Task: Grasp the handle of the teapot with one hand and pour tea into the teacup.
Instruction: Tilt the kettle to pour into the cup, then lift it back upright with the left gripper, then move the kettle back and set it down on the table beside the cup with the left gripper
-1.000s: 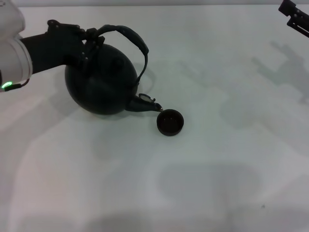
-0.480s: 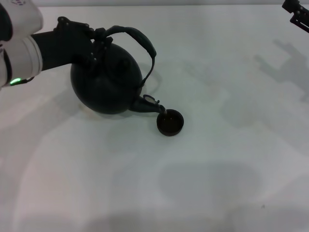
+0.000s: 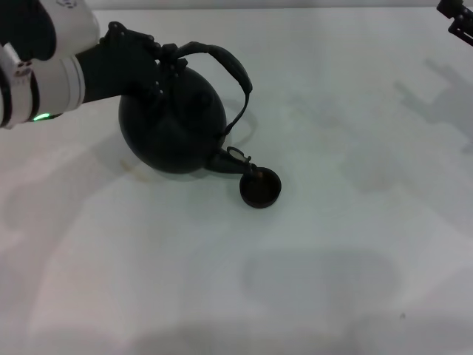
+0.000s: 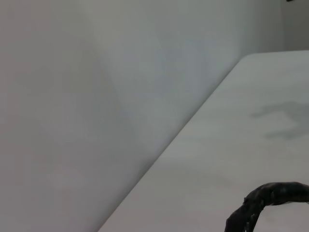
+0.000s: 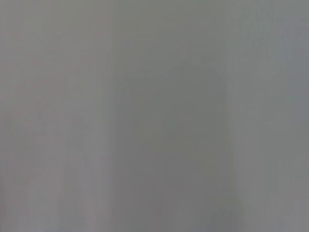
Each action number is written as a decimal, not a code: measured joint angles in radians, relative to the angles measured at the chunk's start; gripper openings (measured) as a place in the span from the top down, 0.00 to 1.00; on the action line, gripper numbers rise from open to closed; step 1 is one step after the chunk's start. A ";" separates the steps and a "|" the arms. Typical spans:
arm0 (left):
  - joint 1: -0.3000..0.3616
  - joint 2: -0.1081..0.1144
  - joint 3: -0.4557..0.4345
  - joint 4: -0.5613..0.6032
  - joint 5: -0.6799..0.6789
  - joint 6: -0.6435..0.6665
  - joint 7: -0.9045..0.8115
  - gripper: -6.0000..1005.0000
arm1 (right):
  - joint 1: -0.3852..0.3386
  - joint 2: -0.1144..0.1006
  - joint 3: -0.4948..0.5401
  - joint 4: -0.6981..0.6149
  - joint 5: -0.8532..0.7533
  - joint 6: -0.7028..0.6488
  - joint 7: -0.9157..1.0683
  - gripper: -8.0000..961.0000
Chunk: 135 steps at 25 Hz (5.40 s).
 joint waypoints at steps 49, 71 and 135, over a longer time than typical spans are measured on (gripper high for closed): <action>0.013 0.001 0.057 0.092 0.177 0.027 -0.181 0.84 | 0.002 -0.019 0.025 -0.002 0.002 -0.069 -0.022 0.12; -0.001 0.002 0.060 0.111 0.251 0.055 -0.219 0.84 | -0.002 -0.009 0.025 -0.001 -0.003 -0.077 -0.023 0.12; 0.044 0.002 -0.319 -0.934 -1.081 0.334 0.975 0.85 | -0.005 -0.009 0.011 0.000 -0.020 -0.067 0.026 0.12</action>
